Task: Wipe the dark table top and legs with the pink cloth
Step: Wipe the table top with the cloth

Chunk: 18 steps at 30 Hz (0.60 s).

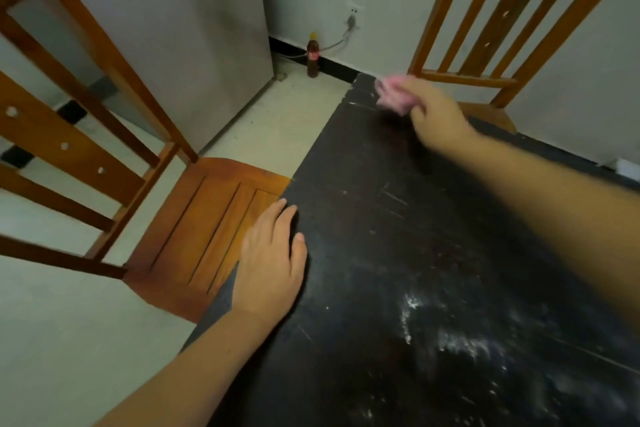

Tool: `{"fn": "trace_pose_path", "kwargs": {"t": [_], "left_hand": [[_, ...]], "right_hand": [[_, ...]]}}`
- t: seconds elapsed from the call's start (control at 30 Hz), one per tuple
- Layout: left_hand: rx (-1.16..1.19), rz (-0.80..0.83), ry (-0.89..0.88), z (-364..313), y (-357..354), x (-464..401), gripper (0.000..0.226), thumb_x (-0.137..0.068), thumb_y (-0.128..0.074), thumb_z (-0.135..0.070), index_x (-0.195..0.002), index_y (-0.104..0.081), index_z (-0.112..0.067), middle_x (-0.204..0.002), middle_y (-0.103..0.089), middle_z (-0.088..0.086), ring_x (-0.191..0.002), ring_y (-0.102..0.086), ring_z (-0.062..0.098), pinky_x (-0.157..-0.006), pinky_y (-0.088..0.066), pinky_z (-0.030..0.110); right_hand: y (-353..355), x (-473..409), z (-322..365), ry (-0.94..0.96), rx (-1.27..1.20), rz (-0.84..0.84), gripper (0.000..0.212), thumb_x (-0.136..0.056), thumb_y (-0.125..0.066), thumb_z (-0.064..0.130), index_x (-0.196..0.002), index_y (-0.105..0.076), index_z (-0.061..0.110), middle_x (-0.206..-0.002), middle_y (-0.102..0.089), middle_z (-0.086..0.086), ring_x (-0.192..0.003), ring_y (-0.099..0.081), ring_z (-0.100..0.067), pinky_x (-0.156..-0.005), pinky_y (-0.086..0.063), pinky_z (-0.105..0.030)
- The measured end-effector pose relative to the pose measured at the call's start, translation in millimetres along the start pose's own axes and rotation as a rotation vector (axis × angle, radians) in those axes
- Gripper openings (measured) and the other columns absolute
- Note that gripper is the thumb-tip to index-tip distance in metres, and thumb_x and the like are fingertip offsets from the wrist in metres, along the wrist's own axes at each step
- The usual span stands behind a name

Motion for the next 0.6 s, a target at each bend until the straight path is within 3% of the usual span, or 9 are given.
{"fn": "trace_pose_path", "kwargs": {"t": [0.07,0.13,0.2,0.27,0.33,0.4,0.5,0.6], "left_hand": [[0.042,-0.008,0.014,2,1,1,0.057,-0.090,-0.020,-0.042,-0.135,-0.040,-0.013,-0.142,-0.040,0.002,-0.132,-0.032,0.013,-0.110,-0.022,0.029],[0.077,-0.009,0.019,3,1,1,0.058,-0.089,-0.019,-0.042,-0.137,-0.037,-0.014,-0.142,-0.039,0.002,-0.133,-0.030,0.012,-0.111,-0.023,0.031],[0.126,-0.021,0.033,5,3,1,0.059,-0.089,-0.020,-0.042,-0.138,-0.036,-0.013,-0.143,-0.039,0.004,-0.134,-0.030,0.013,-0.111,-0.022,0.030],[0.201,-0.053,0.058,7,7,2,0.057,-0.090,-0.024,-0.041,-0.138,-0.034,-0.012,-0.142,-0.039,0.005,-0.133,-0.031,0.013,-0.110,-0.023,0.028],[0.281,-0.089,0.099,10,11,3,0.053,-0.092,-0.030,-0.036,-0.139,-0.032,-0.012,-0.141,-0.038,0.002,-0.129,-0.031,0.007,-0.108,-0.023,0.024],[0.333,-0.110,0.123,12,13,2,0.053,-0.090,-0.031,-0.034,-0.140,-0.030,-0.014,-0.136,-0.036,-0.009,-0.125,-0.028,-0.002,-0.105,-0.022,0.020],[0.382,-0.115,0.134,11,12,3,0.053,-0.091,-0.030,-0.035,-0.141,-0.028,-0.017,-0.130,-0.033,-0.016,-0.123,-0.029,-0.004,-0.103,-0.023,0.017],[0.521,-0.163,0.259,26,22,7,0.039,-0.098,-0.028,-0.027,-0.135,-0.038,-0.018,-0.121,-0.052,-0.014,-0.105,-0.052,0.001,-0.092,-0.036,0.009]], "right_hand": [[-8,-40,-29,-0.149,0.041,-0.016,0.050,-0.093,-0.036,-0.005,-0.137,-0.045,0.015,-0.143,-0.043,-0.012,-0.132,-0.037,-0.021,-0.108,-0.027,-0.028],[-31,-43,-21,-0.160,0.081,-0.018,0.047,-0.091,-0.037,-0.007,-0.134,-0.049,0.008,-0.141,-0.044,-0.017,-0.130,-0.039,-0.028,-0.109,-0.027,-0.030],[-67,-16,20,0.049,0.045,0.055,0.045,-0.091,-0.041,-0.004,-0.132,-0.051,0.011,-0.138,-0.047,-0.013,-0.129,-0.041,-0.023,-0.114,-0.022,-0.023],[-104,32,68,0.307,0.023,0.255,0.049,-0.089,-0.045,-0.006,-0.134,-0.049,0.013,-0.144,-0.041,-0.007,-0.136,-0.029,-0.015,-0.113,-0.007,-0.013],[-118,59,87,0.427,0.051,0.440,0.055,-0.088,-0.044,-0.006,-0.138,-0.044,0.018,-0.150,-0.033,-0.001,-0.139,-0.022,-0.010,-0.112,-0.007,-0.017],[-99,29,83,0.361,0.065,0.406,0.055,-0.089,-0.041,-0.006,-0.137,-0.044,0.020,-0.147,-0.038,-0.001,-0.135,-0.031,-0.009,-0.112,-0.018,-0.022],[-49,-39,36,0.052,0.063,0.129,0.054,-0.091,-0.035,-0.008,-0.137,-0.044,0.018,-0.141,-0.044,-0.008,-0.125,-0.039,-0.011,-0.104,-0.028,-0.021],[-67,-27,21,-0.073,0.105,0.101,0.045,-0.092,-0.037,-0.004,-0.132,-0.051,0.011,-0.135,-0.050,-0.017,-0.125,-0.044,-0.029,-0.104,-0.030,-0.030]]}}
Point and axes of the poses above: each hand's wrist, its own x-axis away from the middle knuckle, its own y-axis out of the back of the hand, z = x × y, the point moved 10 cm from there along -x, towards the middle knuckle
